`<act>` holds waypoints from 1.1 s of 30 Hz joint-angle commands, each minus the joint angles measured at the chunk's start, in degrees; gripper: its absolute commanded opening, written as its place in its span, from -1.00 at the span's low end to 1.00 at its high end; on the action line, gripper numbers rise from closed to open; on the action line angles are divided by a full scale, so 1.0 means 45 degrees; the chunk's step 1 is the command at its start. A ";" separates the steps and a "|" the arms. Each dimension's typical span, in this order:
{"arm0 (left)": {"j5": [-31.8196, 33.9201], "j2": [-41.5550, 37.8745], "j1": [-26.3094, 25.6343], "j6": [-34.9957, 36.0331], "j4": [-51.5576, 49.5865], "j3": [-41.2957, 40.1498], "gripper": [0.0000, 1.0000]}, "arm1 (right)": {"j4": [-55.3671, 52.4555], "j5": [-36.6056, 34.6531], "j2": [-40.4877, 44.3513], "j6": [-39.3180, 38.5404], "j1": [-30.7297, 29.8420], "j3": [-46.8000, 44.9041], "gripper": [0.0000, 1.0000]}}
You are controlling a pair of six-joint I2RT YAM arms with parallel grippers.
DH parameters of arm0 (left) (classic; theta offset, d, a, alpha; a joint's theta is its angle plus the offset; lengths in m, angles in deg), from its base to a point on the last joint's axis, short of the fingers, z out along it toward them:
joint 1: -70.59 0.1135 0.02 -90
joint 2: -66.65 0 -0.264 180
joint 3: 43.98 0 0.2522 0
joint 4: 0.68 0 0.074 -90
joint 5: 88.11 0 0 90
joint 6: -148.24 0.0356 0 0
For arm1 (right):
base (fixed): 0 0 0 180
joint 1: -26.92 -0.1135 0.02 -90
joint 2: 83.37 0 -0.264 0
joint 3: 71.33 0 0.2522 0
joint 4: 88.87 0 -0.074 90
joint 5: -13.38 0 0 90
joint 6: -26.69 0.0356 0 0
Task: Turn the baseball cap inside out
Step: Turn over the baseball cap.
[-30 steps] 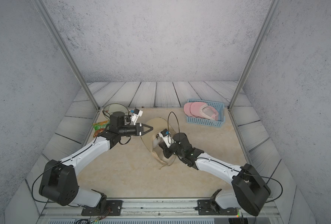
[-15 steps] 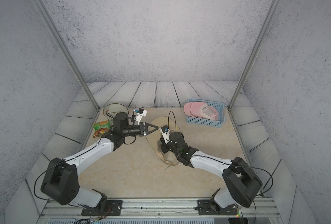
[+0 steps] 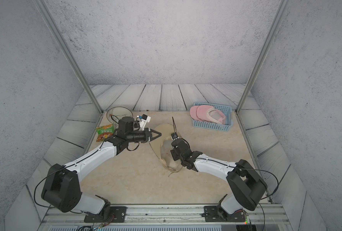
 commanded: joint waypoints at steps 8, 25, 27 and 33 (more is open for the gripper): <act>-0.0080 -0.0710 0.0089 -0.0336 0.1315 0.0020 -1.00 | -0.1696 0.0852 -0.0205 -0.0257 0.0086 -0.0492 -0.92; -0.1644 0.0328 -0.0307 0.0300 0.1587 0.0366 -1.00 | 0.1580 0.7239 0.1717 -0.0242 0.0086 -0.0430 -0.95; -0.1713 0.0329 -0.0333 0.0328 0.1552 0.0435 -1.00 | 0.1761 0.7449 0.1514 -0.0088 0.0087 -0.0425 -0.96; -0.1455 0.0108 -0.0222 0.0350 0.1644 0.0656 -1.00 | 0.1033 0.9471 0.0709 -0.0214 0.0074 -0.0096 -0.96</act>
